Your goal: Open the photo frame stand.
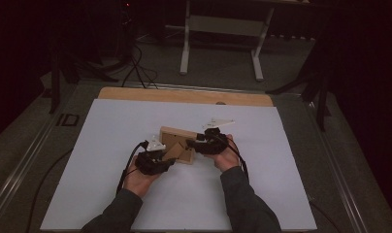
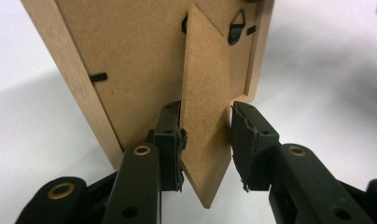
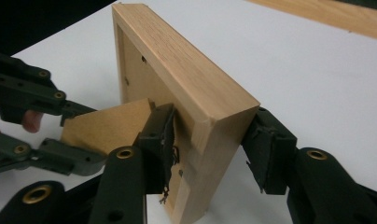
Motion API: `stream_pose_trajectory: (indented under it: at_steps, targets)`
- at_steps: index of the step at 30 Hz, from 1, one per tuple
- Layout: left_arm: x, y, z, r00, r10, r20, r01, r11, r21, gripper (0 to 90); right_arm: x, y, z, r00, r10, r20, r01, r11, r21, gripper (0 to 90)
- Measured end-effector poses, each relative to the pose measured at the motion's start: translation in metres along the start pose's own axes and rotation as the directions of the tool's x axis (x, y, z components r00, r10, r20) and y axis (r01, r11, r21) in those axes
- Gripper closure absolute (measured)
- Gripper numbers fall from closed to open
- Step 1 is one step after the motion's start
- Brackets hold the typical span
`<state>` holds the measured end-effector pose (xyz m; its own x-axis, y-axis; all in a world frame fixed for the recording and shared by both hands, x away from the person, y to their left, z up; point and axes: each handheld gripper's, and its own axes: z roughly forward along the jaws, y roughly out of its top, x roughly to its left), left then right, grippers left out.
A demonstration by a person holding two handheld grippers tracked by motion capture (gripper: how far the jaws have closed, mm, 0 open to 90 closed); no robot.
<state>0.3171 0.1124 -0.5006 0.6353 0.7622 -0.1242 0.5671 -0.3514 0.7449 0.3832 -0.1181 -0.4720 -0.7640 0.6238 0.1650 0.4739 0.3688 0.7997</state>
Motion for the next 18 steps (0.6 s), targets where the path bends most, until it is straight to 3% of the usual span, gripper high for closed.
stream_pose_trajectory:
  at_steps: [8,18]
  targets:
    - [0.008,0.0,0.009,0.9999,-0.01,-0.011,0.01,0.9999,0.011,67.4,0.008,0.002,-0.004,0.9945,-0.085,0.062,0.085,0.996,-0.007,55.9]
    - [0.01,-0.004,0.012,0.9996,0.01,-0.026,-0.009,0.9993,0.036,65.1,0.018,0.001,-0.004,0.9887,-0.128,0.077,0.129,0.992,0.003,57.0]
